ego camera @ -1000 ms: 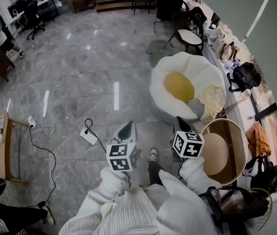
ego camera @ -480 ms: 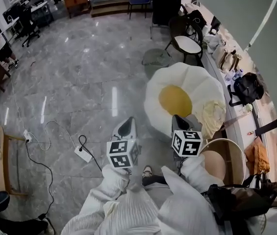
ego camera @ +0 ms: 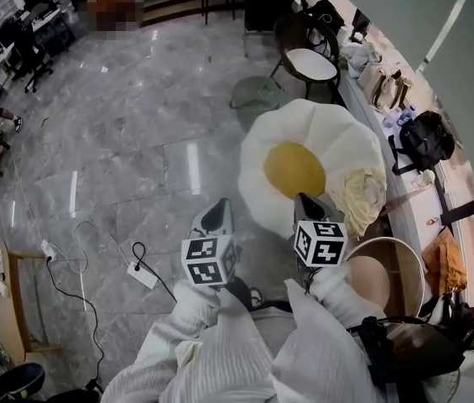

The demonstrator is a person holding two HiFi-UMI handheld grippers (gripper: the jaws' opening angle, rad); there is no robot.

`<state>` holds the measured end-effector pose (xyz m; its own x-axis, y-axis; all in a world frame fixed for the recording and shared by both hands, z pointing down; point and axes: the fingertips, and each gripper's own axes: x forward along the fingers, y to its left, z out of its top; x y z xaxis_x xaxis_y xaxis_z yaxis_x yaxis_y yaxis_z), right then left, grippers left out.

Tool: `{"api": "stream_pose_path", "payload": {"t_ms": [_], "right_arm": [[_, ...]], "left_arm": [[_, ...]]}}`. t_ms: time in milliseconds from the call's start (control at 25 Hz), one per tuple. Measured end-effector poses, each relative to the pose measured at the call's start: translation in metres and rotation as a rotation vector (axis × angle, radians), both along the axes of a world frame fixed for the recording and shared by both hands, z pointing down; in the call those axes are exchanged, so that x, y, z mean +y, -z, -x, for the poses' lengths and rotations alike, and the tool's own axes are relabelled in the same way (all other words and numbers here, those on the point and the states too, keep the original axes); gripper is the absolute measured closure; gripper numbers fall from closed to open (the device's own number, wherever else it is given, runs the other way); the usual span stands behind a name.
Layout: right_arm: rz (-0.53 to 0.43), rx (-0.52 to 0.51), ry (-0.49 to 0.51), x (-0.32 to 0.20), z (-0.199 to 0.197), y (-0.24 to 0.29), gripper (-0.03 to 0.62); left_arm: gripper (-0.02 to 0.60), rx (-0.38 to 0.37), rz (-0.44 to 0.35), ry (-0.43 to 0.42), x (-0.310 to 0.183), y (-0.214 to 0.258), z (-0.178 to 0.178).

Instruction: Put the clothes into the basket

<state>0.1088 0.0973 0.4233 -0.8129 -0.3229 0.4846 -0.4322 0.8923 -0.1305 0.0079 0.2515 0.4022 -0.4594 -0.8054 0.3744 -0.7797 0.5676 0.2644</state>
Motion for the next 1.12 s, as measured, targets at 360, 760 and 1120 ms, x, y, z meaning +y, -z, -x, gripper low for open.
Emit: {"api": "stream_pose_path", "payload": {"t_ms": [360, 760, 1120], "right_arm": [[0.017, 0.018, -0.189, -0.078, -0.01, -0.014, 0.571], [0.051, 0.005, -0.362, -0.174, 0.088, -0.023, 0.571], [0.057, -0.001, -0.451, -0.222, 0.187, -0.021, 0.571]], "left_arm": [[0.577, -0.018, 0.007, -0.151, -0.09, -0.007, 0.03], [0.577, -0.08, 0.0, -0.329, -0.214, -0.002, 0.155], [0.577, -0.1, -0.006, -0.411, -0.291, 0.007, 0.276]]}}
